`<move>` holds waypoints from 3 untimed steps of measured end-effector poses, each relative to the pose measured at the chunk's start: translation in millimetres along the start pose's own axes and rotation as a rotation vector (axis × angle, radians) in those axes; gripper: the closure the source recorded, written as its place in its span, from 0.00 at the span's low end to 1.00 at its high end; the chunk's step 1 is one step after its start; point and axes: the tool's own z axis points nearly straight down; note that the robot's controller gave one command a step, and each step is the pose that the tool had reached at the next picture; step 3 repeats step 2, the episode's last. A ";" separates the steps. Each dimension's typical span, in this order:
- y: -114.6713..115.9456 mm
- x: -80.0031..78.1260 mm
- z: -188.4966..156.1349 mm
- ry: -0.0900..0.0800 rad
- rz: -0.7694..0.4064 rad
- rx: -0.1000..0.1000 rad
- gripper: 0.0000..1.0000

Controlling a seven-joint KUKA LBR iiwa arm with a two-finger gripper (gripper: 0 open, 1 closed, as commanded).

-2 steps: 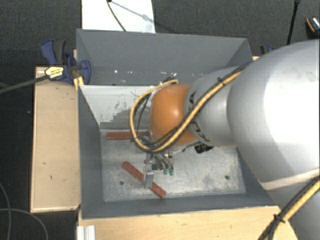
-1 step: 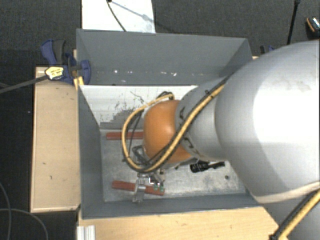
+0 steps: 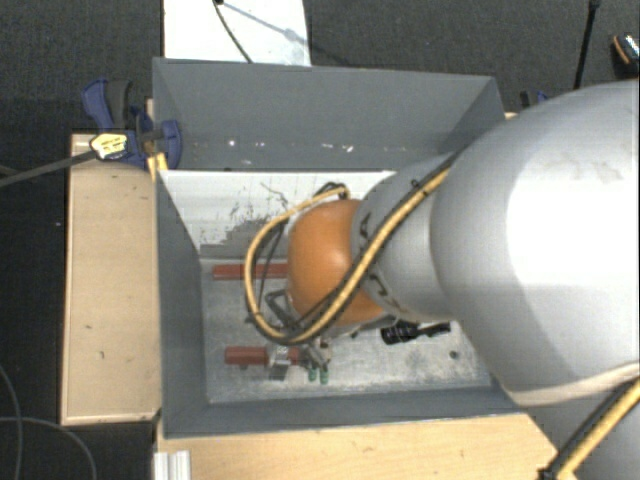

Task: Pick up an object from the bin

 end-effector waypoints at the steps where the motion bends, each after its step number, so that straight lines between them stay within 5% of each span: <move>1: 0.4 -0.7 -21.9 -0.005 -0.003 -0.002 1.00; 3: 0.7 -1.6 -50.9 -0.006 -0.007 -0.003 1.00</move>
Offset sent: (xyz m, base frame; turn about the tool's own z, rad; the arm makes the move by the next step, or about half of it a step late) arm 0.0001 0.0000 0.0206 0.0000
